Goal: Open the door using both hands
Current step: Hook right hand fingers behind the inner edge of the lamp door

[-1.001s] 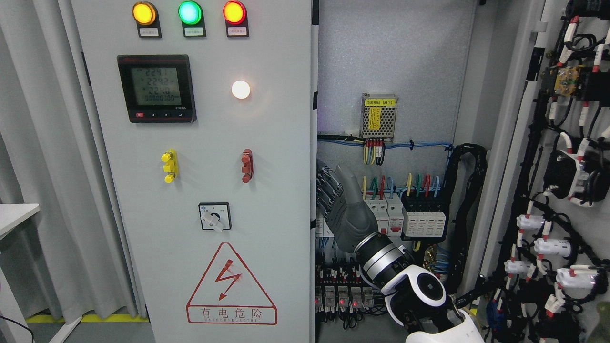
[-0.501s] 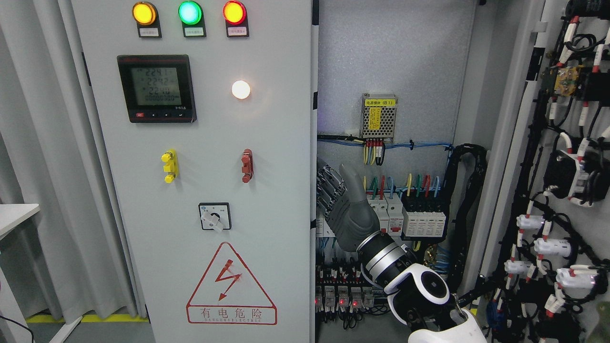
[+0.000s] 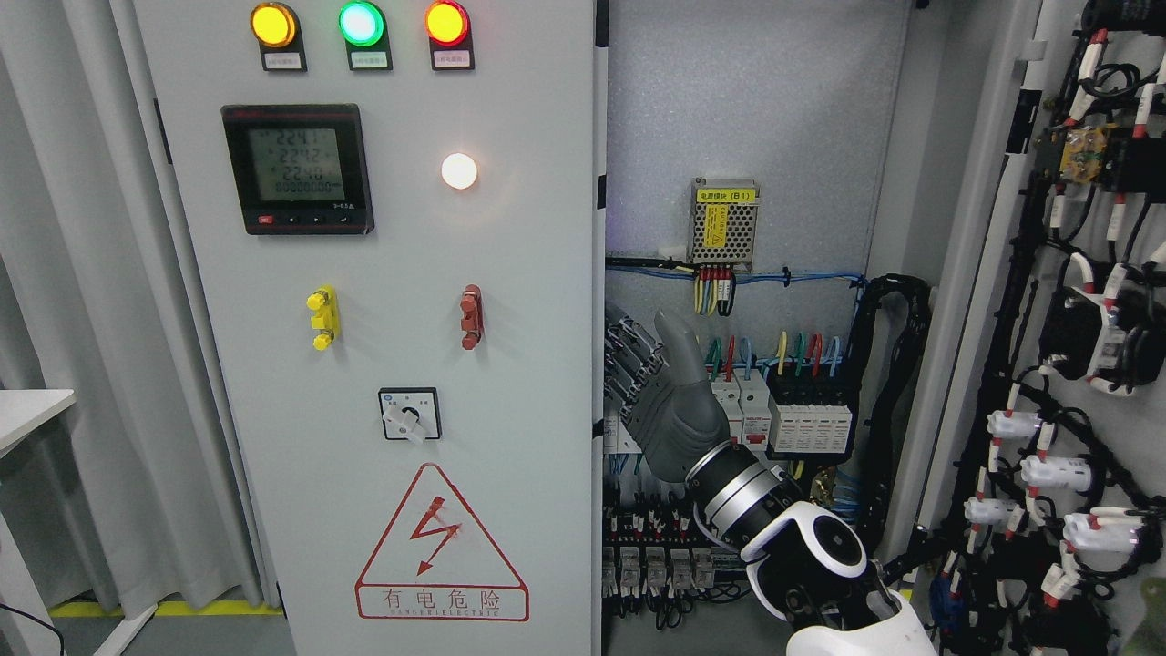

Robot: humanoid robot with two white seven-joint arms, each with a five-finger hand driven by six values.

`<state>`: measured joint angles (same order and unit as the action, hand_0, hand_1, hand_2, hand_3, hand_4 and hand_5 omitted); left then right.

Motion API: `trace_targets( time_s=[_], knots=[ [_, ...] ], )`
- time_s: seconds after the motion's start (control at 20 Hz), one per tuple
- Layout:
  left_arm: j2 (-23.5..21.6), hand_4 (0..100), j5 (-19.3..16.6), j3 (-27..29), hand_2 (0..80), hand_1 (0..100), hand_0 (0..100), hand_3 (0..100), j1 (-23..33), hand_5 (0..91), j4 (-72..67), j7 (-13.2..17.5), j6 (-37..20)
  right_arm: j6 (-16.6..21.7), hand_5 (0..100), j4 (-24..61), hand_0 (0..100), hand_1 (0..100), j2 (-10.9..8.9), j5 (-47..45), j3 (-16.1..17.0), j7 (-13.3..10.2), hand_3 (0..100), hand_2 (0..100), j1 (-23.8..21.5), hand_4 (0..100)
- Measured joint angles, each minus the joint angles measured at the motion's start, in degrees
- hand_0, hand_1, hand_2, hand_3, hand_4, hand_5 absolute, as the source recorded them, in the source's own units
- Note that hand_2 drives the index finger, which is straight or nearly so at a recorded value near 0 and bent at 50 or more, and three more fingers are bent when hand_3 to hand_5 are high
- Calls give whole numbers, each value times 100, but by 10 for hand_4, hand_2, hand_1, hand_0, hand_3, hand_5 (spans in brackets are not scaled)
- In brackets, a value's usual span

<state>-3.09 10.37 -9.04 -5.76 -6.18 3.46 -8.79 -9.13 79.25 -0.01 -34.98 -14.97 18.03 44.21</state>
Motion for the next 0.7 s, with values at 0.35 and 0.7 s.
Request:
trace_targets(
  time_s=[0.35,0.7],
  knots=[
    [0,37,0,2,28,0,295,28,3,0,-3,4,0,0,0,8,218,0,0,-36,68,167,0,0,-18,0],
    [0,37,0,5,27,0,295,27,4,0,-5,22,0,0,0,12,218,0,0,-127,103,192,0,0,-25,0]
  ],
)
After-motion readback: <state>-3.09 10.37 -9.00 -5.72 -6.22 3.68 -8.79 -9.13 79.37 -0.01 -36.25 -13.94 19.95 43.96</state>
